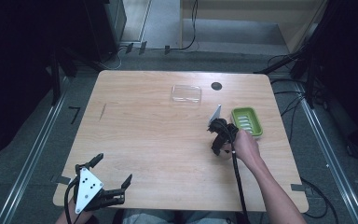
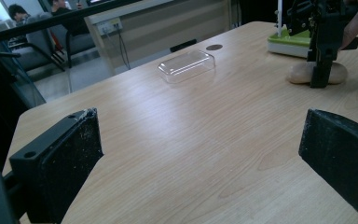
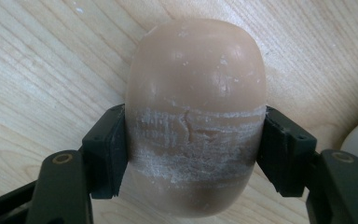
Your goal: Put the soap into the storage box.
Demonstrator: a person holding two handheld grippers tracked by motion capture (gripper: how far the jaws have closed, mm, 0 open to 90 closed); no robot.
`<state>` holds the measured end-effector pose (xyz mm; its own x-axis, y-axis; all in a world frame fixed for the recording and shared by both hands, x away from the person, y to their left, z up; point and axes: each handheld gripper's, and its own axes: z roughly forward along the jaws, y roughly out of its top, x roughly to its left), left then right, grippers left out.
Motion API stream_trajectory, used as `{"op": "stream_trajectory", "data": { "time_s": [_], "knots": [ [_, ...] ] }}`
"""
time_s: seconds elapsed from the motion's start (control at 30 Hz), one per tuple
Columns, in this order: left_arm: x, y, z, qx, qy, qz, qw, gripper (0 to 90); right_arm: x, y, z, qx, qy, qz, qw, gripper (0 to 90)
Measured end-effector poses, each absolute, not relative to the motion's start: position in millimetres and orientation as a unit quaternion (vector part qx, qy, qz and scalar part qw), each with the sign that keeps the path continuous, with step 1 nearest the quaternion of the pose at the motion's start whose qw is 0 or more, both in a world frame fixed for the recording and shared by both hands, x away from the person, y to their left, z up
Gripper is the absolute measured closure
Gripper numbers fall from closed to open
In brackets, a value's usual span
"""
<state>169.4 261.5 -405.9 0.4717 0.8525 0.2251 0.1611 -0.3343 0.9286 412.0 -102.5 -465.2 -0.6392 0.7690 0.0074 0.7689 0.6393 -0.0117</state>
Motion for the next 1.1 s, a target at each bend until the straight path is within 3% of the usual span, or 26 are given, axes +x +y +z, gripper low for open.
{"op": "stream_trajectory", "data": {
  "time_s": [1.1],
  "knots": [
    [170, 262, -406, 0.725, 0.349, 0.377, 0.459, 0.0, 409, -110, -434, -0.409, -0.913, 0.001, 0.01, 33.4]
  ]
}}
